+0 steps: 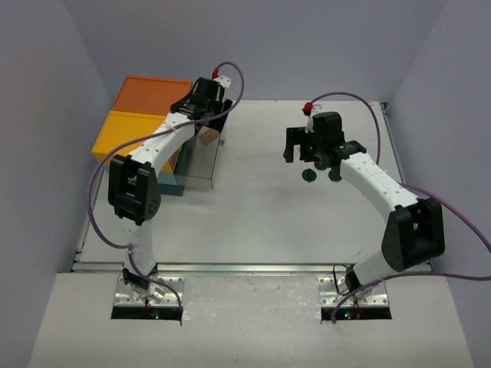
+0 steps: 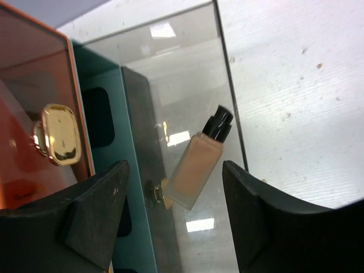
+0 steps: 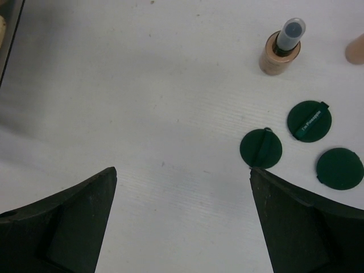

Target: Organize the makeup

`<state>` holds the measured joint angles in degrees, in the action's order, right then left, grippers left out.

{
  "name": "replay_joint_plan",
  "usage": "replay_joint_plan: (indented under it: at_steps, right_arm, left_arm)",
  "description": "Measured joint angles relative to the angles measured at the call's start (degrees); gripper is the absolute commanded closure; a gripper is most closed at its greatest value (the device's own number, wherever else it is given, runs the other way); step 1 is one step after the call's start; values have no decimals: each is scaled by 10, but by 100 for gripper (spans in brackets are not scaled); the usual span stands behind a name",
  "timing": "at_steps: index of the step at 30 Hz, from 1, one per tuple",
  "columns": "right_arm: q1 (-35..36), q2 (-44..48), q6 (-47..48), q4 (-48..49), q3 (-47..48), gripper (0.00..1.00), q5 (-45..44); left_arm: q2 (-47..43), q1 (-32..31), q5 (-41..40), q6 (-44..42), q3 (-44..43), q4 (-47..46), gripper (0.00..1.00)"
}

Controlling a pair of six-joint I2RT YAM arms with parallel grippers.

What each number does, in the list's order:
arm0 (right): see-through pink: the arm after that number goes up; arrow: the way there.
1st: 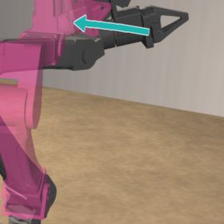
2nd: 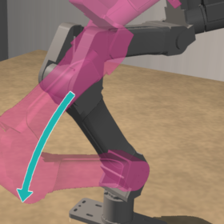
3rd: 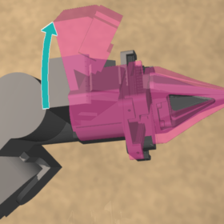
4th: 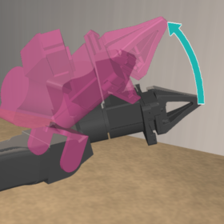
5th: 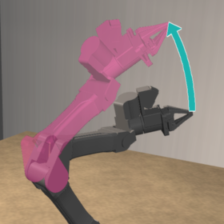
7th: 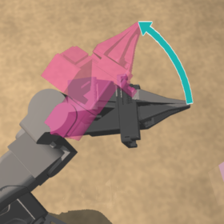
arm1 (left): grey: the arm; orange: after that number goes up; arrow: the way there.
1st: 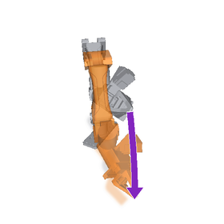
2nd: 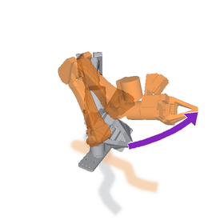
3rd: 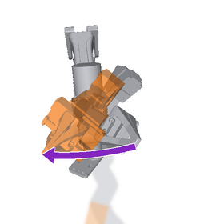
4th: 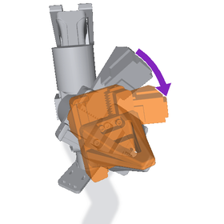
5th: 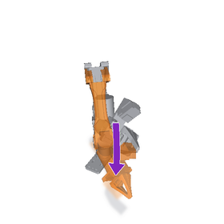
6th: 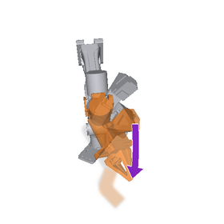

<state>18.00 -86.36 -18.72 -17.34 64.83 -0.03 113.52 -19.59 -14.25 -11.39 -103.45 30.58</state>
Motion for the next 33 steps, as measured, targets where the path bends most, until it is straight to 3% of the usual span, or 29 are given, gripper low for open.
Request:
replay_joint_plan:
  at_steps: [8, 10, 13, 20, 26, 33]
  right_arm:
    - [-4, -128, 44, 2, 102, 2, -112]
    - [-7, -164, 57, 0, 133, 11, -137]
    - [-18, -213, 69, 4, 174, 14, -153]
    - [-47, -295, 72, 7, 240, 15, -158]
    - [-55, -360, 67, 6, 273, 19, -159]
    - [-55, -412, 62, 6, 303, 35, -148]
  left_arm:
    - [-78, -1, 41, -1, -34, 38, 31]
    - [-114, -1, 44, -5, -34, 43, 30]
    - [-169, 5, 46, -17, -28, 41, 29]
    - [-263, 64, 52, -36, 25, 22, 28]
    - [-300, 122, 51, -52, 154, -12, 28]
    - [-301, 159, 72, -61, 230, -24, 28]
